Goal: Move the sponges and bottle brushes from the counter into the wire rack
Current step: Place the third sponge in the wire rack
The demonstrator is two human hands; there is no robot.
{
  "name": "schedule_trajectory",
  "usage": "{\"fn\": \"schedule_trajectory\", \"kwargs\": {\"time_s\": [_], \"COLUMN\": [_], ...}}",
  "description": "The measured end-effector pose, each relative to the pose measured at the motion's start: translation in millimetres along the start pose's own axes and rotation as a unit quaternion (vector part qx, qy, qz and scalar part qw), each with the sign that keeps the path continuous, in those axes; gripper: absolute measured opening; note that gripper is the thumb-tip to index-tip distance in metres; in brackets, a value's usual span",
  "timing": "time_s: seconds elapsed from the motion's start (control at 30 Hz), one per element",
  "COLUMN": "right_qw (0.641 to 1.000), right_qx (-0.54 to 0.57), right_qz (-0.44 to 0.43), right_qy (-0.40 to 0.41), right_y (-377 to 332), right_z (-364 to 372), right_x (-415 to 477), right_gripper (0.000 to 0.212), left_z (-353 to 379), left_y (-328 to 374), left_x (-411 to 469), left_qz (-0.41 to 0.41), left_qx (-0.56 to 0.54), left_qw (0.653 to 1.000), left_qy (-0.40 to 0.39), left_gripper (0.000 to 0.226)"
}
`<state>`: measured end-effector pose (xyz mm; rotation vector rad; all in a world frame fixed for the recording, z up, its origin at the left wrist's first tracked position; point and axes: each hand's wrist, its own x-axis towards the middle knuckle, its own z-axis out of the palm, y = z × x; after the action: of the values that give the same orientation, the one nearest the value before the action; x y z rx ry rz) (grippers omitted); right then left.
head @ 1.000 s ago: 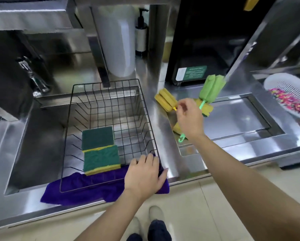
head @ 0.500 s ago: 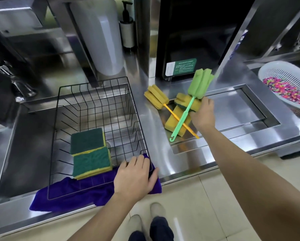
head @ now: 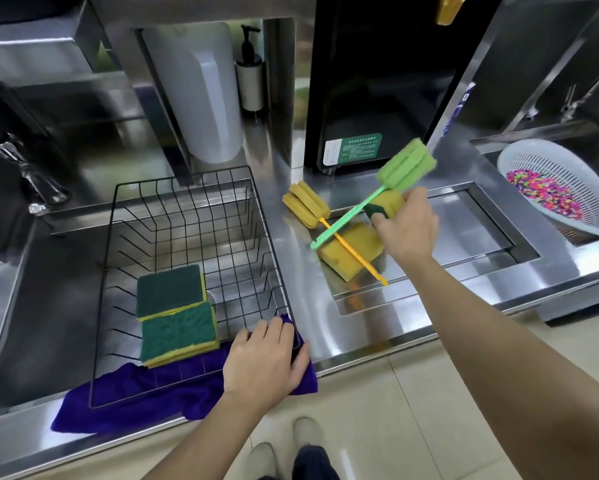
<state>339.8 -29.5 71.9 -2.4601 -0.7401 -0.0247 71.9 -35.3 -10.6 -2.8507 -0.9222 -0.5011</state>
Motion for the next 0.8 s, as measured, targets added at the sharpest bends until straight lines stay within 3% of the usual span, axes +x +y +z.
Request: {"fn": "schedule_trajectory", "kwargs": {"time_s": [0.1, 0.27, 0.43, 0.7, 0.8], "right_qw": [0.999, 0.990, 0.984, 0.963, 0.932], "right_qx": [-0.019, -0.089, -0.051, 0.191, 0.303], "right_qz": [-0.039, -0.010, 0.035, 0.019, 0.024], "right_qy": [0.012, -0.107, -0.169, -0.190, -0.199], "right_y": [-9, -19, -21, -40, -50], "right_z": [-4, -6, -1, -4, -3], "right_x": [-3, 3, 3, -3, -7], "right_gripper": [0.050, 0.049, 0.050, 0.032, 0.027], "left_z": [0, 0, -2, -3, -5], "left_y": [0, 1, 1, -5, -18], "left_x": [-1, -1, -3, -5, -15], "left_qz": [-0.006, -0.020, -0.027, -0.003, 0.003], "left_qx": [-0.004, -0.007, -0.002, 0.002, -0.015], "left_qw": [1.000, 1.000, 0.999, 1.000, 0.999], "left_qy": [-0.008, -0.015, -0.017, -0.013, 0.028], "left_gripper": [0.040, 0.041, 0.041, 0.047, 0.049]}}
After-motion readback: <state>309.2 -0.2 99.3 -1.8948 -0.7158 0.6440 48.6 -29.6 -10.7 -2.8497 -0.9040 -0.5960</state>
